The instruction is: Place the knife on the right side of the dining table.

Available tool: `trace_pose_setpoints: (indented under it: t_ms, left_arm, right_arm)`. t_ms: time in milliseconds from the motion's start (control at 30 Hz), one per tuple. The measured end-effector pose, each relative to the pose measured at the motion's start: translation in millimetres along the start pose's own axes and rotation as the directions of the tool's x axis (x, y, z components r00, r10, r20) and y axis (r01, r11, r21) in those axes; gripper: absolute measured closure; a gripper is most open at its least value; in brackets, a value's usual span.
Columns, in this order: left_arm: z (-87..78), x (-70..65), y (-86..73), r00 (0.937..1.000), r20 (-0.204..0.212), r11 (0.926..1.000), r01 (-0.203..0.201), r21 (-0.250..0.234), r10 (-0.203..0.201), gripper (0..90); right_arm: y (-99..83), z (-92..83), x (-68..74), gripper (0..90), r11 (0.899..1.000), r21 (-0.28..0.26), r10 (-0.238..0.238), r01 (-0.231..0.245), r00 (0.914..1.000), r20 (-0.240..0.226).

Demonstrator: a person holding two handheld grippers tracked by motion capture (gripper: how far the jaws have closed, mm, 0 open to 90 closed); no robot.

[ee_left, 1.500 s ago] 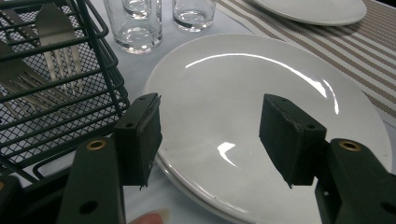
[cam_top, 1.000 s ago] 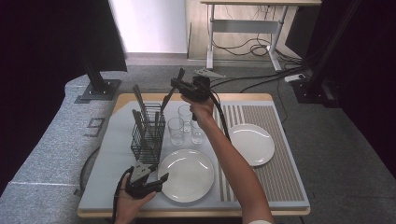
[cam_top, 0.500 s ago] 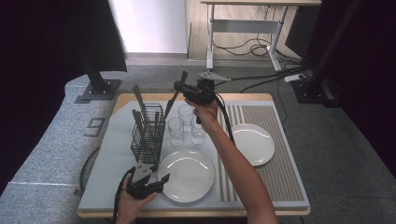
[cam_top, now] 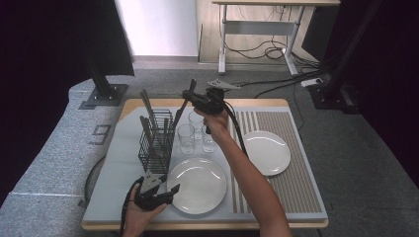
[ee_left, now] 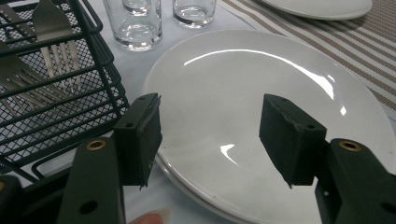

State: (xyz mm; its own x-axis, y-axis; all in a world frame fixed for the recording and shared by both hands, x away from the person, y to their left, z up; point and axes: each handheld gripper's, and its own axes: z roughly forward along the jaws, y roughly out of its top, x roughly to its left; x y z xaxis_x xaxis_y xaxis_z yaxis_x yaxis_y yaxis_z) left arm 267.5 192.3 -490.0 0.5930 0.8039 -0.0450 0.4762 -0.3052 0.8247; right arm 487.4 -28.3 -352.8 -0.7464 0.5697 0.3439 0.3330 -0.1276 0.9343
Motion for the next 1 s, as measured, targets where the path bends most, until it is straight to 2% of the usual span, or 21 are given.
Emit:
trace_pose_setpoints:
  t_ms: [467,1000]
  left_arm:
    - [1.8,-1.4,-0.3,1.0000,0.004,1.0000,-0.001,0.005,0.000,38.8]
    - [2.2,-0.9,-0.4,1.0000,0.006,1.0000,-0.001,0.008,0.001,38.8]
  right_arm:
    - [-4.3,-4.1,-1.3,83.0,1.000,0.000,0.006,-0.006,1.0000,0.000]
    - [6.5,-18.1,-6.3,83.0,0.999,-0.041,0.010,-0.009,0.9998,0.018]
